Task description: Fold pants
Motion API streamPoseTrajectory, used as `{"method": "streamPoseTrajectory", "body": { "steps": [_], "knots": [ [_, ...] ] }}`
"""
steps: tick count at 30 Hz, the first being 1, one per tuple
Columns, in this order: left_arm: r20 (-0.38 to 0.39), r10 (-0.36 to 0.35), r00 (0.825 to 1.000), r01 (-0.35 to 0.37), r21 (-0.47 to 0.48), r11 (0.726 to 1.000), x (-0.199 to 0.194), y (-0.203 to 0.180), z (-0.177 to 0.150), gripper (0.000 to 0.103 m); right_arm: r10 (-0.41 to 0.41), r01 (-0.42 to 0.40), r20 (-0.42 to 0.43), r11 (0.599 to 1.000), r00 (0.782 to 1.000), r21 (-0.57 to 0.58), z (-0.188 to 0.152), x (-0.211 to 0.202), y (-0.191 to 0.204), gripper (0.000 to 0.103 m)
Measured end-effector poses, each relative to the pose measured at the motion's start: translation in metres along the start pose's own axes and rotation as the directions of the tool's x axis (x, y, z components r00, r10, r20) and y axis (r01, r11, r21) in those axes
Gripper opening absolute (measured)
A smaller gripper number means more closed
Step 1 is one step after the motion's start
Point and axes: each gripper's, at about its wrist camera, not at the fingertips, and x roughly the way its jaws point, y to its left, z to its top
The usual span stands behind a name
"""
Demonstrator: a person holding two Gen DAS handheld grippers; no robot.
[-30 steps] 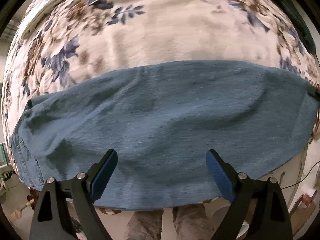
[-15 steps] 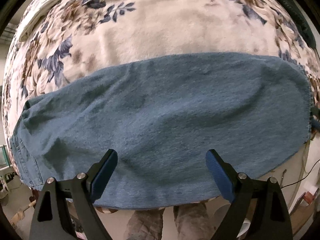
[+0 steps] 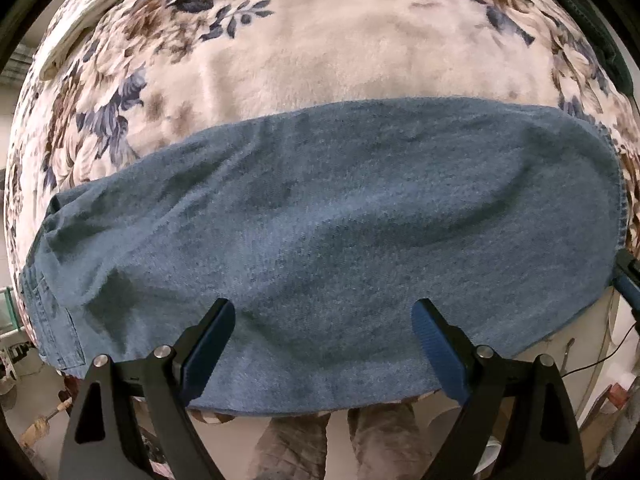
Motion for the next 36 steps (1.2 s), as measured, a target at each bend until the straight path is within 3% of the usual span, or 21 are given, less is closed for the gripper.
{"method": "streamPoseTrajectory", "body": {
  "steps": [4,6,12,14,17,20,22,23,24,26,28,30,33,36],
  "knots": [
    [-0.006,0.0,1.0,0.0,-0.006,1.0,0.004,0.005,-0.004,0.09,0.046,-0.043,-0.053,0.997,0.998,0.056,0.001,0.015,-0.007,0.036],
    [-0.003,0.003,1.0,-0.004,-0.005,1.0,0.005,0.007,-0.006,0.09,0.005,-0.005,0.009,1.0,1.0,0.001,-0.002,0.005,0.002,0.009],
    [-0.007,0.012,1.0,-0.012,-0.01,1.0,0.009,0.016,-0.011,0.09,0.032,-0.032,0.087,0.999,0.996,-0.007,-0.018,-0.029,0.007,0.007],
    [-0.009,0.013,1.0,-0.013,-0.017,1.0,0.011,0.021,-0.013,0.09,0.01,-0.007,0.093,1.0,0.996,-0.028,-0.021,-0.035,0.009,0.007],
    [-0.013,0.011,1.0,-0.011,-0.025,1.0,0.014,0.027,-0.015,0.09,-0.11,0.111,0.026,0.992,0.994,-0.06,-0.019,-0.011,0.006,0.007],
    [0.002,0.01,1.0,-0.01,-0.032,0.999,0.01,0.035,-0.016,0.09,-0.123,0.124,-0.124,0.992,0.985,-0.002,-0.013,0.021,-0.003,0.008],
    [0.023,0.006,1.0,-0.005,-0.056,0.998,0.006,0.045,-0.02,0.09,-0.109,0.113,-0.133,0.993,0.985,0.022,-0.011,0.015,0.0,0.011],
    [0.034,-0.003,0.999,0.006,-0.08,0.997,0.002,0.055,-0.023,0.09,-0.117,0.117,-0.117,0.993,0.986,-0.007,-0.012,0.005,0.008,0.019],
    [0.04,-0.016,0.999,0.02,-0.106,0.994,-0.001,0.065,-0.026,0.09,-0.131,0.128,-0.106,0.991,0.986,-0.034,-0.014,-0.004,0.016,0.036],
    [0.046,-0.056,0.997,0.063,-0.17,0.983,-0.005,0.092,-0.034,0.09,-0.16,0.153,-0.067,0.984,0.985,-0.096,-0.023,-0.025,0.036,0.058],
    [0.06,-0.112,0.992,0.124,-0.25,0.96,-0.01,0.132,-0.048,0.09,-0.166,0.157,-0.048,0.976,0.985,-0.153,-0.035,-0.036,0.058,0.059],
    [0.073,-0.123,0.99,0.139,-0.304,0.942,-0.012,0.17,-0.064,0.09,-0.162,0.142,-0.068,0.963,0.984,-0.229,-0.056,-0.04,0.09,0.059],
    [0.077,-0.105,0.992,0.127,-0.397,0.909,-0.008,0.25,-0.1,0.09,-0.109,0.054,-0.16,0.947,0.981,-0.316,-0.103,-0.028,0.15,0.059],
    [0.069,-0.082,0.994,0.105,-0.489,0.866,0.001,0.328,-0.14,0.09,-0.068,-0.041,-0.278,0.928,0.958,-0.371,-0.159,0.0,0.206,0.059]
  ]
}}
